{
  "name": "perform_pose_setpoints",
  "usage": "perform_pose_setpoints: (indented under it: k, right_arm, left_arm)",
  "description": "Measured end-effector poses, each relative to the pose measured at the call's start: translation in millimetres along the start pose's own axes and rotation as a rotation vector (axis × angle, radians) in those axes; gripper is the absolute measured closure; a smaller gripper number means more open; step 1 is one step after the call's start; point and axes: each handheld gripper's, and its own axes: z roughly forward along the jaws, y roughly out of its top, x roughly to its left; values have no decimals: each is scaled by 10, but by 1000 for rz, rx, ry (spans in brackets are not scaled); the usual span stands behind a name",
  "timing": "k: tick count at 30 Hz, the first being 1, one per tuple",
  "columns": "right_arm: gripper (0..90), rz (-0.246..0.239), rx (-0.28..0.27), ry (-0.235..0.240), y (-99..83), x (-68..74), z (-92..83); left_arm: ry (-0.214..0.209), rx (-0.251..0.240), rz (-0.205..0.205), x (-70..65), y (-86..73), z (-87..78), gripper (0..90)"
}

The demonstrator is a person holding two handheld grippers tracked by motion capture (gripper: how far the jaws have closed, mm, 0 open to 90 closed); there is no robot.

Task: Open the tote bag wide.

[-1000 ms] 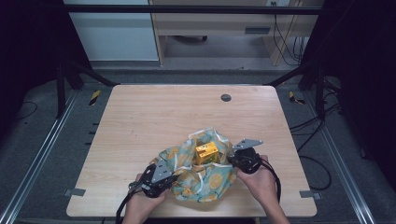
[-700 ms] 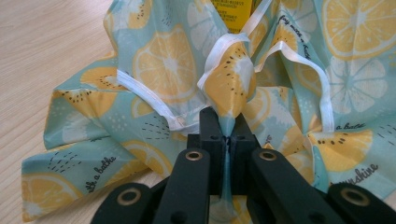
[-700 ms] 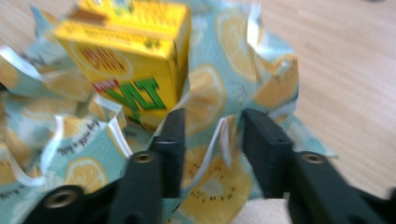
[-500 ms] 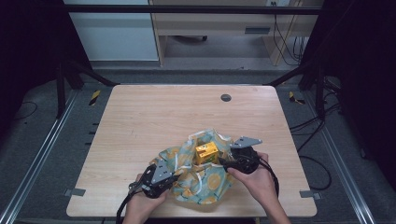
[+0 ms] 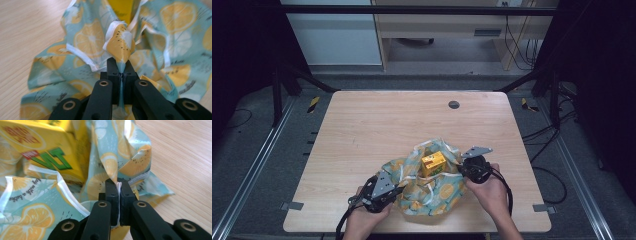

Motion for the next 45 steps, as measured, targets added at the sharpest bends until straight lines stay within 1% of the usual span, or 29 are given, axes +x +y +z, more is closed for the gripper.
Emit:
perform_pose_setpoints:
  k: [5, 7, 8, 9, 12, 15, 16, 21, 22, 23, 25, 27, 29, 30, 38, 41, 42, 43, 45]
  right_arm:
    - [888, 33, 4, -26, -75, -155, 30]
    - [889, 48, 10, -33, -104, -227, 65]
    - [889, 60, 19, -35, -116, -258, 82]
    - [891, 59, 22, -34, -129, -296, 104]
    - [892, 95, 25, -13, -151, -376, 132]
    - [893, 97, 31, -21, -176, -427, 145]
    - [893, 103, 35, -20, -183, -434, 145]
    - [894, 85, 34, -39, -221, -432, 173]
    - [894, 92, 35, -38, -225, -421, 169]
    - [894, 78, 31, -45, -235, -418, 177]
    - [894, 75, 36, -45, -246, -412, 183]
    - [894, 77, 42, -45, -265, -416, 190]
    - [894, 90, 47, -39, -284, -414, 194]
    - [894, 88, 52, -39, -294, -418, 198]
    - [894, 106, 59, -30, -329, -413, 234]
    - [894, 101, 65, -31, -341, -409, 247]
    - [894, 96, 64, -38, -346, -408, 254]
    - [895, 97, 63, -36, -343, -404, 251]
    - [895, 101, 62, -38, -340, -397, 250]
  left_arm:
    - [35, 41, -24, 122, -92, 45, 878]
    - [52, 61, -19, 165, -108, 63, 878]
    - [56, 69, -23, 186, -116, 73, 878]
    - [60, 78, -23, 203, -125, 83, 879]
    - [61, 97, -28, 247, -159, 98, 880]
    - [59, 95, -44, 266, -192, 103, 881]
    - [59, 94, -48, 268, -200, 106, 881]
    - [67, 90, -42, 265, -217, 92, 883]
    - [72, 86, -42, 263, -217, 86, 884]
    - [74, 87, -42, 264, -218, 83, 884]
    - [71, 88, -48, 266, -222, 86, 885]
    - [64, 83, -67, 273, -229, 86, 885]
    - [63, 83, -69, 272, -237, 92, 886]
    - [60, 84, -72, 272, -243, 101, 886]
    - [67, 86, -74, 280, -264, 110, 888]
    - [71, 89, -69, 279, -275, 113, 890]
    - [69, 90, -69, 277, -278, 114, 890]
    - [71, 95, -63, 276, -279, 111, 890]
    - [72, 90, -67, 267, -282, 110, 891]
